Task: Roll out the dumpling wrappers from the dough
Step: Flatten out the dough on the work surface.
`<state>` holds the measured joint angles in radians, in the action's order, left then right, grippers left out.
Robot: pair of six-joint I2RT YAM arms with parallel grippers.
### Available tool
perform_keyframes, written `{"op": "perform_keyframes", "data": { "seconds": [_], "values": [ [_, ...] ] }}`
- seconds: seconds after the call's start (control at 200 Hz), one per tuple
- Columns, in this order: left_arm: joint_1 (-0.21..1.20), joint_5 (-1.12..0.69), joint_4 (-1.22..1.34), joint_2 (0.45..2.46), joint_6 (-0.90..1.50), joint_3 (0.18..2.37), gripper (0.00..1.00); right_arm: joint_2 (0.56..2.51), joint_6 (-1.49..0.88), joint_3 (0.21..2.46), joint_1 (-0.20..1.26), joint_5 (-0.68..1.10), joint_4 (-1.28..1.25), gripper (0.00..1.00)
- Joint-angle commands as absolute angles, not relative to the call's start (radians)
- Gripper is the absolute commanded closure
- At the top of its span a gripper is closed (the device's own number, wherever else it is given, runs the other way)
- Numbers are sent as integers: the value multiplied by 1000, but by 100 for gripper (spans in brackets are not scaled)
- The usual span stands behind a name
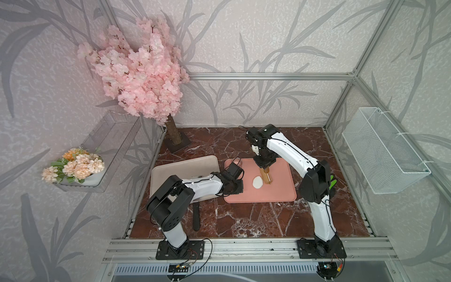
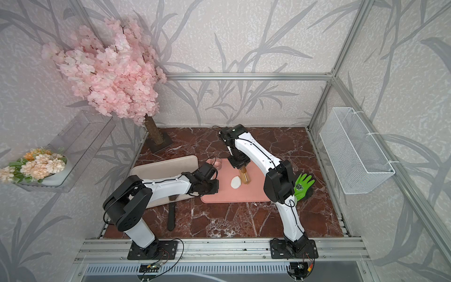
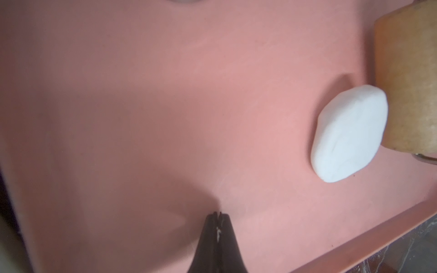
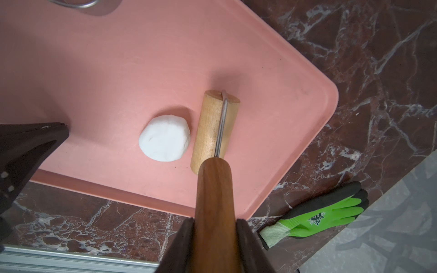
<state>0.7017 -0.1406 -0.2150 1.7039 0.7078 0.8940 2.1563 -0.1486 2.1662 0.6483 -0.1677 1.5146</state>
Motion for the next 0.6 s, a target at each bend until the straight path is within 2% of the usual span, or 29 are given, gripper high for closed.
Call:
{"op": "perform_keyframes", "data": {
  "seconds": [0.0, 0.215, 0.595],
  "values": [
    [709, -141, -321, 1763, 707, 851, 100, 2088, -150, 2220, 694, -166, 1569, 100],
    [710, -134, -324, 1761, 707, 855, 100, 2130, -149, 2204, 723, -134, 1560, 100],
    [711, -138, -315, 1763, 707, 850, 100, 2172, -144, 1993, 719, -65, 1456, 100]
  ]
}}
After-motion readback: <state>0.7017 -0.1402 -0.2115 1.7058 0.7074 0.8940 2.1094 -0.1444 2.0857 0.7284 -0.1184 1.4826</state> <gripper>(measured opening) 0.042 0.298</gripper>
